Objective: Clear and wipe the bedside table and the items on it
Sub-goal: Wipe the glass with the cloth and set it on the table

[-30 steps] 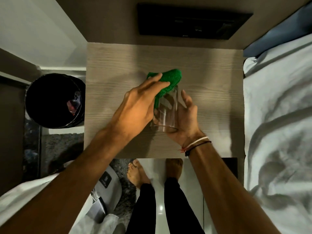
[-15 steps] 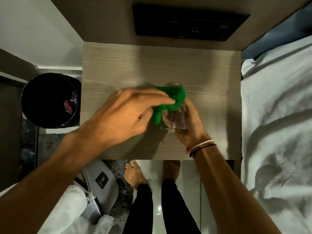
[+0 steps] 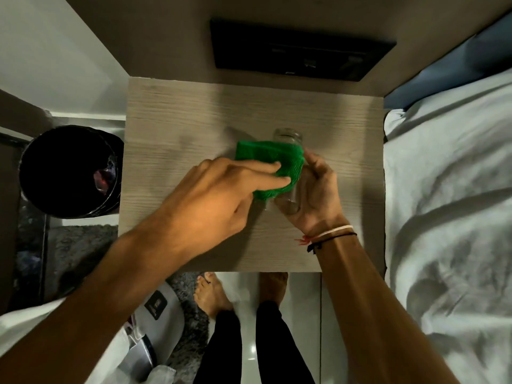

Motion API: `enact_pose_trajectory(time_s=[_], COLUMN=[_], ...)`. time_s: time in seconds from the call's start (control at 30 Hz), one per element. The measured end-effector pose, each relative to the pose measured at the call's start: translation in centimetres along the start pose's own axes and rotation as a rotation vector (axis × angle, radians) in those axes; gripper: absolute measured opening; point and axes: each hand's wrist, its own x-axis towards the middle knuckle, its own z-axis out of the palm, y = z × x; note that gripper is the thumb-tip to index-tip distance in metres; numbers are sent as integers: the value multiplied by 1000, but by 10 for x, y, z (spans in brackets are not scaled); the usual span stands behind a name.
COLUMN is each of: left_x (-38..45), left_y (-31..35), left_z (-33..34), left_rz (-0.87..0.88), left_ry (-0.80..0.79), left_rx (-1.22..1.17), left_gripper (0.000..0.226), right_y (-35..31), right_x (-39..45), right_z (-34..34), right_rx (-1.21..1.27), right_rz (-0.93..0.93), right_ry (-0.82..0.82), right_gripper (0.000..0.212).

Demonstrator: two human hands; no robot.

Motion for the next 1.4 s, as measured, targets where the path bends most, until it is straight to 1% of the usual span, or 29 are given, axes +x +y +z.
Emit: enact_pose_trajectory(time_s=[0.03, 0.07, 0.1, 0.13, 0.2, 0.23, 0.27, 0.33, 0.4, 0.47, 0.53, 0.57, 0.63, 0.7, 0.73, 0.8, 0.87, 0.93, 1.0, 1.07, 1.17, 1.27, 1.33, 1.37, 1.4], left_x=[-5, -7, -6, -2, 14, 23, 31, 41, 42, 30, 11, 3, -11, -17, -15, -4, 16, 34, 41, 31, 3, -17, -15, -9, 0], left_y=[-1, -3, -6, -6, -7, -4, -2, 9, 18, 20, 14, 12, 11, 11, 10, 6, 1, 3, 7, 9, 11, 12, 9, 7, 7], left_z=[-6, -12, -17, -22, -21, -18, -14, 0, 10, 13, 12, 9, -1, -13, -19, -25, -26, -19, -8, 2, 4, -6, -15, -18, -19], left_rz=[-4, -25, -47, -67, -116, -167, -213, -242, -240, -249, -209, -175, -110, -89, -92, -139, -235, -300, -292, -278, -203, -140, -174, -205, -246], left_ry=[-34, -35, -2, 60, 179, 207, 206, 153, 104, 122, 166, 161, 94, 51, 70, 162, 255, 253, 187, 141, 118, 49, 76, 120, 166], left_rx=[-37, -76, -99, -89, -35, -21, -3, 52, 89, 42, -9, -25, -50, -89, -91, -62, -38, 5, 57, 52, -13, -76, -61, -48, -39], left_gripper=[56, 56, 54, 51, 50, 54, 58, 61, 62, 62, 56, 53, 49, 47, 47, 49, 55, 61, 66, 65, 56, 47, 46, 48, 52], right_y=[1, 2, 6, 10, 20, 24, 27, 31, 29, 22, 14, 10, 2, -1, -1, 2, 9, 15, 15, 10, 2, 2, 6, 8, 11], right_x=[-2, -4, -4, -4, 2, 4, 7, 10, 11, 8, 5, 4, 2, 1, 1, 3, 6, 10, 14, 21, 23, 17, 13, 11, 10], right_z=[0, 0, 0, 2, 9, 14, 23, 33, 31, 22, 13, 10, 8, 14, 17, 28, 36, 44, 50, 43, 30, 19, 17, 20, 23], right_rx=[7, 19, 23, 15, -12, -10, -4, 43, 102, 157, 183, 171, 123, 90, 87, 88, 68, 18, 32, 84, 80, 95, 137, 166, 174], right_rz=[-1, -1, -9, -14, -31, -33, -44, -67, -49, -33, -30, -42, -53, -35, -37, -65, -86, -86, -103, -130, -109, -64, -47, -38, -38], right_ry=[-11, -30, -34, -36, -41, -47, -50, -44, -20, -14, -28, -28, -25, -62, -73, -52, -16, 0, 15, 13, 0, 12, 23, 0, -12], right_gripper=[59, 55, 54, 58, 76, 86, 92, 80, 77, 66, 55, 48, 36, 38, 42, 48, 63, 74, 67, 59, 61, 47, 51, 47, 38])
